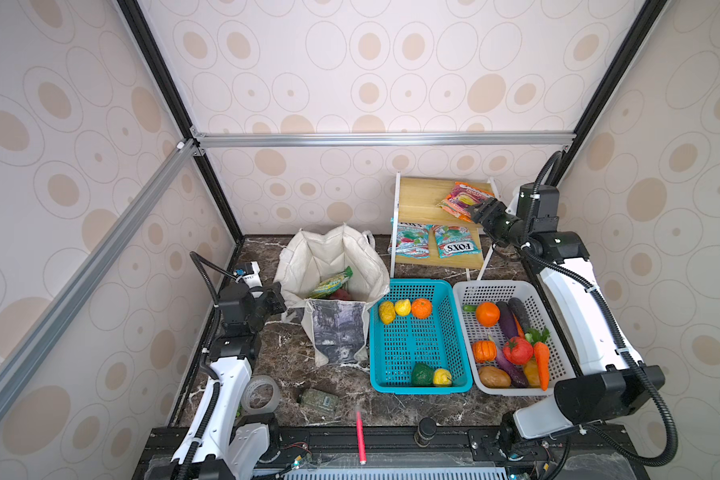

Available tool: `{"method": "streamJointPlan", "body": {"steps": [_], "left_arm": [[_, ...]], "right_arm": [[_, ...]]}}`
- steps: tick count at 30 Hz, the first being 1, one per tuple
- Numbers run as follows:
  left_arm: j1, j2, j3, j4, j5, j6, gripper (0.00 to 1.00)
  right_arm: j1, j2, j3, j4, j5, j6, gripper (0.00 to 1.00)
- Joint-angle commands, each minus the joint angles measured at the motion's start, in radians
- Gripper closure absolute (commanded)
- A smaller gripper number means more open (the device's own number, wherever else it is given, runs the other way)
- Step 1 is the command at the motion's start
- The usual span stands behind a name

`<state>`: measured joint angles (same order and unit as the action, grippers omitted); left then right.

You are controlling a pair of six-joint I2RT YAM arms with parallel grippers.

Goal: Place the food into the grocery bag and tie it
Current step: 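Close the right gripper on the corner of the orange candy bag, then lift the orange candy bag off the shelf with the right gripper toward the tote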

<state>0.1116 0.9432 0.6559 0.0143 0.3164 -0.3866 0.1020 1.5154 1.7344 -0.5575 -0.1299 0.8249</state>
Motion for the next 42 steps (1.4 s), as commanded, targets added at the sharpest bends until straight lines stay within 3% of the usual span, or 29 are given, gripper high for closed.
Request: {"method": "streamJointPlan", "body": {"steps": [1,6,12,14,23,27,32,34,37,38,42], "left_arm": [[0.004,-0.019,0.029,0.016,0.015,0.002,1.0],[0.003,-0.018,0.029,0.015,0.014,0.002,1.0],[0.005,-0.019,0.029,0.016,0.013,0.002,1.0],[0.004,-0.018,0.028,0.015,0.012,0.002,1.0],[0.004,-0.016,0.028,0.016,0.01,0.002,1.0],[0.005,-0.014,0.028,0.014,0.009,0.002,1.0],[0.005,-0.013,0.027,0.012,0.003,0.005,1.0],[0.003,-0.013,0.027,0.012,0.0,0.005,1.0],[0.004,-0.011,0.028,0.014,0.001,0.003,1.0],[0.004,-0.011,0.028,0.012,0.001,0.003,1.0],[0.005,-0.01,0.029,0.013,0.002,0.003,1.0]], "right_arm": [[-0.017,0.017,-0.022,0.035,-0.045,0.053,0.39],[-0.019,0.024,-0.021,0.042,-0.064,0.043,0.62],[-0.019,0.035,-0.008,0.055,-0.117,0.016,0.97],[-0.018,0.046,0.005,0.05,-0.149,0.007,1.0],[0.027,0.13,0.138,-0.079,-0.249,-0.154,1.0],[0.066,0.189,0.255,-0.195,-0.244,-0.262,1.0],[0.067,0.183,0.255,-0.217,-0.181,-0.287,0.99],[0.066,0.178,0.25,-0.223,-0.152,-0.283,0.89],[0.063,0.165,0.225,-0.207,-0.135,-0.277,0.53],[0.063,0.159,0.213,-0.193,-0.148,-0.276,0.49],[0.063,0.143,0.186,-0.137,-0.194,-0.249,0.51]]}}
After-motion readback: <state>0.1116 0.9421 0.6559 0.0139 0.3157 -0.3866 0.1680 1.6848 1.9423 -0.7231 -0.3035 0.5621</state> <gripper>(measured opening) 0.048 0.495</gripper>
